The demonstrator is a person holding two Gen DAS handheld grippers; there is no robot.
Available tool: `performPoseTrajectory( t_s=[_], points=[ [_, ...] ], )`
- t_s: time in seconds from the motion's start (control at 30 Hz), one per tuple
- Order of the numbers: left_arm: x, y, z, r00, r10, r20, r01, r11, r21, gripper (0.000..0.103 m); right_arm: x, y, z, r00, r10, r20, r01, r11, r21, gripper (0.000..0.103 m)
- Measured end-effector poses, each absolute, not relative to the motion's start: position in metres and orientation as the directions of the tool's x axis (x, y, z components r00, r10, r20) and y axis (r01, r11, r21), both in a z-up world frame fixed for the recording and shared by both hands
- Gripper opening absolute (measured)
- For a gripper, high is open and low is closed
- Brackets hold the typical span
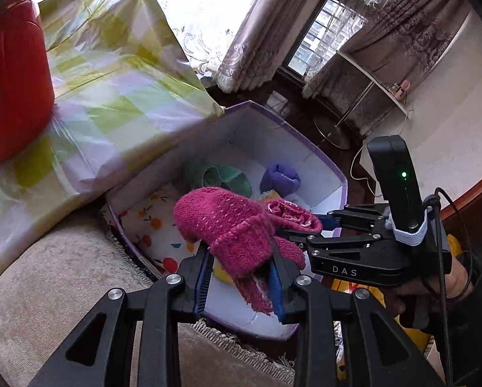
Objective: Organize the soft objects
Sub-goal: 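Carry the glove and rolled sock over the box with both tools, then open both tools to drop the glove and rolled sock into the box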
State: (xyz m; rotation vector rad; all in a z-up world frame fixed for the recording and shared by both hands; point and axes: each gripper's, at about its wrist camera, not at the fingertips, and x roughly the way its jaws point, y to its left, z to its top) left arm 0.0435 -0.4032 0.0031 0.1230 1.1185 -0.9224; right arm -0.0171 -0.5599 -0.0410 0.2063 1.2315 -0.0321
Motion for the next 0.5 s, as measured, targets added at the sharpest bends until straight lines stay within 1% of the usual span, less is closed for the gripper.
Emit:
performPoseTrajectory(
  t_s=[0.1, 0.13, 0.17, 0.2, 0.27, 0.33, 0.37, 0.4, 0.5],
  points=[
    [0.043, -0.419, -0.011, 0.031, -0.528, -0.848, 0.71, 0.609, -0.353, 0.038, -0.017, -0.558, -0.046, 0.293, 0.097, -0.951, 0.114, 0.984, 0.135, 0.038],
    [0.043, -0.424, -0.018, -0.005, -0.503, -0.864, 0.716, 0.601, -0.355, 0.045, -0.017, -0.557, -0.048, 0.274, 0.101, -0.956, 0.105, 0.985, 0.134, 0.039],
    [0.043, -0.428, -0.024, -0.039, -0.48, -0.876, 0.72, 0.594, -0.358, 0.05, -0.016, -0.555, -0.052, 0.245, 0.108, -0.964, 0.091, 0.987, 0.133, 0.043],
    [0.042, -0.428, -0.028, -0.058, -0.464, -0.884, 0.721, 0.594, -0.358, 0.057, -0.015, -0.552, -0.056, 0.208, 0.106, -0.972, 0.072, 0.99, 0.124, 0.047],
    [0.041, -0.426, -0.026, -0.054, -0.466, -0.883, 0.718, 0.596, -0.359, 0.059, -0.016, -0.549, -0.061, 0.171, 0.096, -0.981, 0.055, 0.993, 0.107, 0.053],
    [0.043, -0.422, -0.023, -0.046, -0.49, -0.871, 0.706, 0.601, -0.375, 0.065, -0.017, -0.55, -0.06, 0.175, 0.092, -0.98, 0.066, 0.992, 0.105, 0.061],
    [0.044, -0.418, -0.022, -0.039, -0.503, -0.864, 0.695, 0.607, -0.385, 0.065, -0.018, -0.551, -0.057, 0.181, 0.09, -0.979, 0.066, 0.992, 0.103, 0.067],
    [0.046, -0.414, -0.021, -0.032, -0.515, -0.857, 0.683, 0.615, -0.395, 0.065, -0.018, -0.551, -0.055, 0.189, 0.085, -0.978, 0.066, 0.993, 0.099, 0.069],
    [0.053, -0.405, -0.015, -0.003, -0.544, -0.839, 0.649, 0.637, -0.416, 0.065, -0.017, -0.555, -0.047, 0.218, 0.063, -0.974, 0.076, 0.994, 0.081, 0.071]
  ],
)
